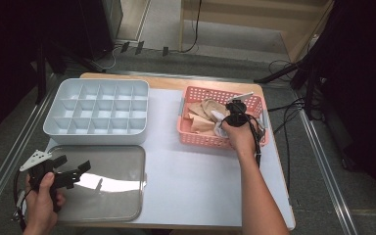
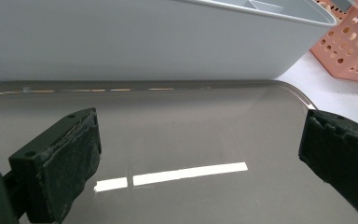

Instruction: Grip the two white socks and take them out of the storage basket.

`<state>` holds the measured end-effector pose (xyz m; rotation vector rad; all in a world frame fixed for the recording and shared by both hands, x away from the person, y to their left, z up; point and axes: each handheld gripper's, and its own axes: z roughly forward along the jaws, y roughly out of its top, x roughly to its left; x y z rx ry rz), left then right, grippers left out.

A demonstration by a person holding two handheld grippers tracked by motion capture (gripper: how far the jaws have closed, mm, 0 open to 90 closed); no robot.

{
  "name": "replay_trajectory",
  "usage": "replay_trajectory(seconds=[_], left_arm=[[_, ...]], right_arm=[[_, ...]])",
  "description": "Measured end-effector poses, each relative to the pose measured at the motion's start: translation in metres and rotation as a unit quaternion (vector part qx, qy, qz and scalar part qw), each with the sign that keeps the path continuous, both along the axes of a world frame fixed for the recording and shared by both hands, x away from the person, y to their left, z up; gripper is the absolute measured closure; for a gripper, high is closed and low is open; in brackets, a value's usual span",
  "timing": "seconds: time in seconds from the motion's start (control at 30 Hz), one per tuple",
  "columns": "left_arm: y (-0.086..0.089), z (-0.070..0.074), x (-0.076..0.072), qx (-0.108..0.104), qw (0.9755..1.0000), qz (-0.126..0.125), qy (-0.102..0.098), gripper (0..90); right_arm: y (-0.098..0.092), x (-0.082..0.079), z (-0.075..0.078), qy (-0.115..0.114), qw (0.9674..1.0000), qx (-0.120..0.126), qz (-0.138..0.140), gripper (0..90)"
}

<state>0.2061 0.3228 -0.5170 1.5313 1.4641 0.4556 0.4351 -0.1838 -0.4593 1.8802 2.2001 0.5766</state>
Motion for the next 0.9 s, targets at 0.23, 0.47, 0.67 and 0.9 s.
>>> replay_trajectory(seconds=[0.23,0.47,0.67,0.9], left_arm=[[0.001,-0.001,0.000,0.000,1.0000,0.001,0.001,0.0],[0.000,-0.001,0.001,0.001,1.0000,-0.001,0.001,0.0],[-0.001,-0.001,0.001,0.002,1.0000,-0.002,0.002,0.0],[0.001,-0.001,0.001,-0.001,1.0000,0.001,0.001,0.0]], right_arm=[[-0.016,-0.008,0.015,-0.065,0.9974,0.030,-0.001,83.7],[-0.023,-0.013,0.024,-0.099,0.9938,0.050,0.008,86.3],[-0.009,-0.010,0.013,-0.051,0.9961,0.056,0.046,72.5],[0.005,-0.011,0.012,-0.045,0.9973,0.046,0.035,64.2]])
